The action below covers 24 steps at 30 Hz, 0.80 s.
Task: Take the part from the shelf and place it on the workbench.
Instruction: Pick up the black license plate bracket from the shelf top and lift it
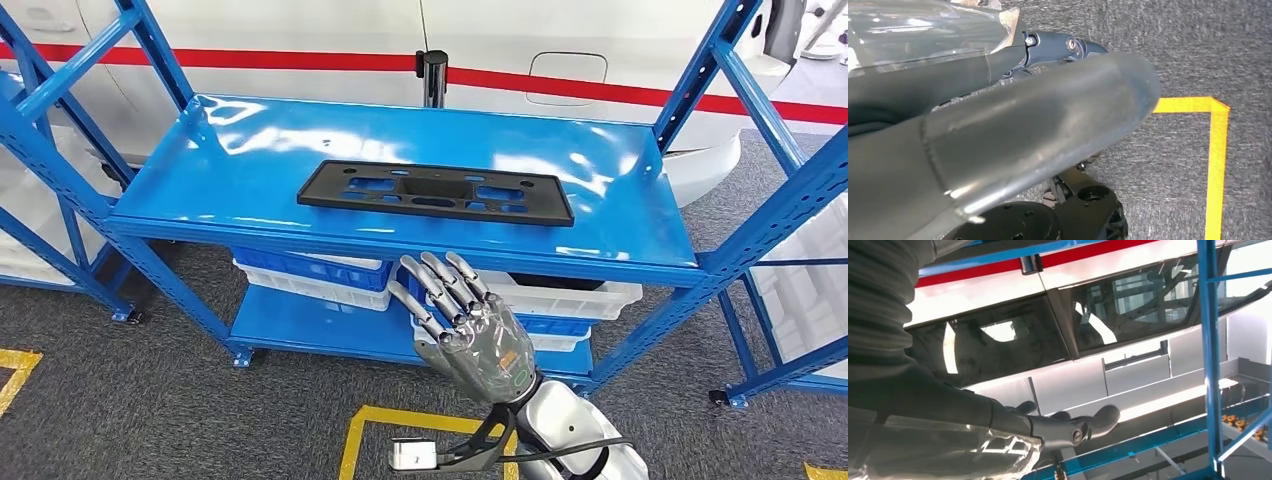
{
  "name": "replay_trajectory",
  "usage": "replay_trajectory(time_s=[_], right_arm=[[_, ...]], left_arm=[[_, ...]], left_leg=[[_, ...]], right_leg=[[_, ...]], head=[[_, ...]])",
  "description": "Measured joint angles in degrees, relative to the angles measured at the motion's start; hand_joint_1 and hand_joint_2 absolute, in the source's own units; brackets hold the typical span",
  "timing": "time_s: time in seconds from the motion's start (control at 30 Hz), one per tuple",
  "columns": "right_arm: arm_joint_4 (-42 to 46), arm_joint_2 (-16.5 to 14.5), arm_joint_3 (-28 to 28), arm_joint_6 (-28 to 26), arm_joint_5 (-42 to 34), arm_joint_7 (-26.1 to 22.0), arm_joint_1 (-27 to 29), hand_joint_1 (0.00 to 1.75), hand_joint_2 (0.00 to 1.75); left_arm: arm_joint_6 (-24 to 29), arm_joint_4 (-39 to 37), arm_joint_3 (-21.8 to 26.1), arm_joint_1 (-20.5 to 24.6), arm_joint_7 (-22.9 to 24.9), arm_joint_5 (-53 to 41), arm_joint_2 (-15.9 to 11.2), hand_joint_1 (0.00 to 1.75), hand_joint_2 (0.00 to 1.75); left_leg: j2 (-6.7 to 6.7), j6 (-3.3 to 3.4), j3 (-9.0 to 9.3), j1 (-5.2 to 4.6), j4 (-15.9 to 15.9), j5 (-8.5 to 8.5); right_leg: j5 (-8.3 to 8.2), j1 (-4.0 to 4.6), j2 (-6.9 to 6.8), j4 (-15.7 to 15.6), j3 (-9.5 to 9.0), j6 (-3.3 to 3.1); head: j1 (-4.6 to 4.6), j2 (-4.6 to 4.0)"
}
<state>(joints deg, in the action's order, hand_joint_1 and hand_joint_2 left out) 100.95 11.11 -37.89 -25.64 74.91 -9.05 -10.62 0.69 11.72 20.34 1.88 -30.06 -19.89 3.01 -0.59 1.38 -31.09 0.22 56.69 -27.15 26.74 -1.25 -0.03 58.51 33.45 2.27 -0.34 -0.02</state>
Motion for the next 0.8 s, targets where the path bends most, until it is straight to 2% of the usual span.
replay_trajectory(time_s=[0.1,0.17,0.2,0.27,0.3,0.33,0.37,0.4,0.43,0.47,0.5,0.53,0.6,0.67,0.7,0.73,0.8], right_arm=[[0.0,0.0,-0.1,0.0,-0.1,0.0,-0.1,0.0,1.75],[0.0,0.0,-0.1,0.0,-0.1,0.0,-0.3,0.0,1.75],[0.0,0.0,-0.1,0.0,-0.1,0.0,-0.4,0.0,1.75],[0.0,0.0,-0.2,0.0,-0.1,0.1,-0.5,0.0,1.75],[0.0,0.0,-0.2,0.0,-0.1,0.1,-0.5,0.0,1.75],[0.0,0.0,-0.2,0.0,-0.1,0.1,-0.4,0.0,1.75],[0.0,0.0,-0.2,0.0,-0.1,0.2,-0.4,0.0,1.75],[0.0,0.0,-0.2,0.0,-0.1,0.2,-0.4,0.0,1.75],[0.0,0.0,-0.2,0.0,0.0,0.2,-0.4,0.0,1.75],[0.0,0.0,-0.2,0.0,0.0,0.2,-0.4,0.0,1.75],[0.0,0.0,-0.2,0.0,0.0,0.2,-0.4,0.0,1.75],[0.0,0.0,-0.2,0.0,0.0,0.2,-0.4,0.0,1.75],[0.1,0.0,-0.3,0.0,0.1,0.3,-0.4,0.0,1.75],[0.1,0.0,-0.4,0.1,0.2,0.5,-0.4,0.0,1.75],[0.1,0.0,-0.4,0.1,0.2,0.6,-0.4,0.0,1.75],[0.1,0.0,-0.4,0.1,0.3,0.6,-0.3,0.0,1.75],[0.1,0.0,-0.4,0.2,0.4,0.7,0.0,0.0,1.75]], left_arm=[[0.0,0.0,0.2,0.0,-0.3,0.0,0.0,0.0,0.0],[-0.1,0.0,0.2,0.1,-0.7,0.0,0.0,0.0,0.0],[-0.1,0.0,0.2,0.1,-0.9,0.0,0.0,0.0,0.0],[-0.2,0.0,0.2,0.0,-1.2,0.0,0.0,0.0,0.0],[-0.2,0.0,0.2,0.0,-1.3,0.0,0.0,0.0,0.0],[-0.2,0.0,0.2,0.0,-1.4,0.0,0.0,0.0,0.0],[-0.2,0.0,0.2,0.0,-1.5,0.0,0.0,0.0,0.0],[-0.3,0.0,0.2,0.0,-1.5,0.0,0.0,0.0,0.0],[-0.3,0.0,0.2,0.0,-1.6,0.0,0.0,0.0,0.0],[-0.3,0.0,0.2,0.0,-1.7,0.0,-0.1,0.0,0.0],[-0.3,0.0,0.2,0.0,-1.7,0.0,-0.1,0.0,0.0],[-0.3,0.0,0.2,0.0,-1.8,0.0,-0.1,0.0,0.0],[-0.3,0.0,0.2,0.0,-1.8,0.0,-0.1,0.0,0.0],[-0.3,0.0,0.2,0.0,-1.9,-0.1,-0.1,0.0,0.0],[-0.4,0.0,0.2,0.1,-1.9,-0.1,-0.1,0.0,0.0],[-0.4,0.0,0.2,0.1,-1.9,-0.1,-0.1,0.0,0.0],[-0.4,0.0,0.3,0.1,-1.9,-0.2,-0.1,0.0,0.0]], left_leg=[[0.09,-0.87,0.21,0.18,0.2,-0.67],[0.2,-1.52,-0.42,0.54,2.2,-1.97],[0.25,-1.83,-1.59,0.66,4.8,-3.33],[0.33,-2.31,-5.79,0.8,12.6,-6.63],[0.35,-2.47,-7.88,0.87,15.8,-7.56],[0.37,-2.52,-9.24,0.92,17.3,-7.36],[0.39,-2.48,-9.45,0.96,16.6,-5.96],[0.41,-2.35,-8.48,0.97,13.6,-3.65],[0.43,-2.13,-6.8,0.97,9.5,-1.02],[0.44,-1.89,-5.08,0.86,5.6,0.73],[0.43,-1.62,-3.83,0.73,2.9,1.72],[0.41,-1.35,-3.21,0.54,1.6,1.89],[0.36,-0.7,-2.95,0.17,1.2,1.57],[0.38,0.14,-2.3,0.22,0.5,1.74],[0.4,0.53,-1.92,0.32,0.1,1.8],[0.42,0.86,-1.65,0.36,-0.1,1.75],[0.4,1.24,-1.41,0.28,-0.1,1.43]], right_leg=[[-0.15,0.06,0.14,-1.0,-0.74,-1.42],[-0.04,-0.2,0.16,-1.2,-1.18,-2.27],[0.05,-0.34,0.15,-1.3,-1.44,-2.62],[0.38,-0.2,0.09,-1.3,-1.75,-3.13],[0.51,-0.14,0.09,-1.2,-1.85,-3.29],[0.66,-0.1,0.12,-1.2,-1.99,-3.36],[0.84,-0.08,0.19,-1.2,-2.23,-3.33],[1.09,-0.08,0.25,-1.2,-2.59,-3.24],[1.39,-0.08,0.32,-1.3,-2.98,-3.06],[1.74,0.14,0.35,-1.2,-3.25,-2.77],[2.04,0.29,0.38,-1.2,-3.47,-2.46],[2.28,0.43,0.38,-1.3,-3.52,-2.13],[2.53,0.52,0.36,-1.6,-3.73,-1.45],[3.28,0.6,0.14,-0.2,-3.29,-1.08],[4.26,0.67,0.05,2.1,-2.24,-1.15],[5.63,0.65,-0.02,5.6,-0.38,-1.39],[8.13,0.6,0.0,13.1,4.24,-1.62]], head=[[-0.1,0.0],[-0.21,0.0],[-0.28,0.0],[-0.41,-0.01],[-0.39,-0.01],[-0.41,-0.01],[-0.41,-0.01],[-0.41,-0.01],[-0.42,-0.01],[-0.4,-0.01],[-0.36,-0.01],[-0.32,-0.01],[-0.27,0.0],[-0.22,0.0],[-0.14,0.0],[-0.09,-0.01],[-0.03,-0.01]])
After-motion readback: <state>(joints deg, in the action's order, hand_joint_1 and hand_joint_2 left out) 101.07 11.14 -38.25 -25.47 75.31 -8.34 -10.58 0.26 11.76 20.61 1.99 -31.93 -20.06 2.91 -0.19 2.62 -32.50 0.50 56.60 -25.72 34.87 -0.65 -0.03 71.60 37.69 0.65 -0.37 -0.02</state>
